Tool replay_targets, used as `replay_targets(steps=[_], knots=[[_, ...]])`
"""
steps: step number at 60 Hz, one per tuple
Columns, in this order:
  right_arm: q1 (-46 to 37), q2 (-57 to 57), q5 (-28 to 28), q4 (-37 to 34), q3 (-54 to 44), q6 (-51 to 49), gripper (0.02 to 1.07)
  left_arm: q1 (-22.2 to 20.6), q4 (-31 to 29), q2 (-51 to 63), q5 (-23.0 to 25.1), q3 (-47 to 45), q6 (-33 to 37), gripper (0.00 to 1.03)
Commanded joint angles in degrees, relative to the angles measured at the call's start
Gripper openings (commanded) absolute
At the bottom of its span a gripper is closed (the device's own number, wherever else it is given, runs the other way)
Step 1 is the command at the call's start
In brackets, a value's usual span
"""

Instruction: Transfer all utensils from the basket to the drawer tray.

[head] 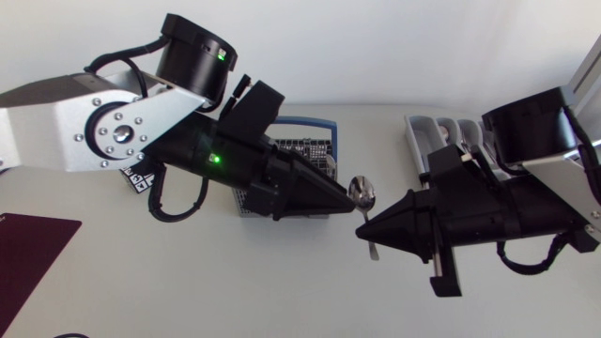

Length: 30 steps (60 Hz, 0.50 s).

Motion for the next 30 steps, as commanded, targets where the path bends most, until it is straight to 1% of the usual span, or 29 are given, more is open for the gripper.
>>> replay_targets(steps=[1,4,7,11,16,19,21,23,26,30], knots=[[-3.1,-0.2,0.5,-1.6,0.3,-2.8,0.08,1.2,0.7,-1.3,-0.8,0.7,-0.8,0.72],[-5.1,0.2,0.5,-2.7,0.3,-4.5,0.08,1.8,1.9,-1.5,-1.6,0.6,-1.7,0.73],[-7.3,0.4,0.9,-3.6,0.0,-6.6,0.08,2.8,4.3,-1.5,-3.3,0.5,-3.9,0.73],[-9.6,1.0,2.0,-3.8,-0.5,-8.6,0.08,4.2,7.3,-1.6,-3.8,0.3,-6.9,0.75],[-12.3,1.1,4.1,-3.7,-1.3,-11.8,0.08,5.0,10.9,-1.1,-7.8,0.3,-10.5,0.75],[-14.3,1.4,4.9,-3.2,-1.6,-13.1,0.08,5.0,11.5,-1.0,-9.6,0.2,-10.7,0.75],[-15.9,1.7,6.6,-2.3,-2.1,-14.7,0.08,4.8,11.7,-0.3,-12.4,0.6,-11.1,0.75],[-16.9,1.8,8.1,-1.2,-2.6,-15.9,0.08,4.7,11.9,-0.1,-13.7,0.7,-11.3,0.75],[-19.7,2.7,8.9,-0.1,-2.9,-17.9,0.08,4.3,12.3,0.2,-15.0,0.4,-11.2,0.75],[-23.8,4.4,11.5,2.4,-3.8,-22.0,0.08,3.4,12.5,1.0,-18.7,0.6,-10.9,0.75]])
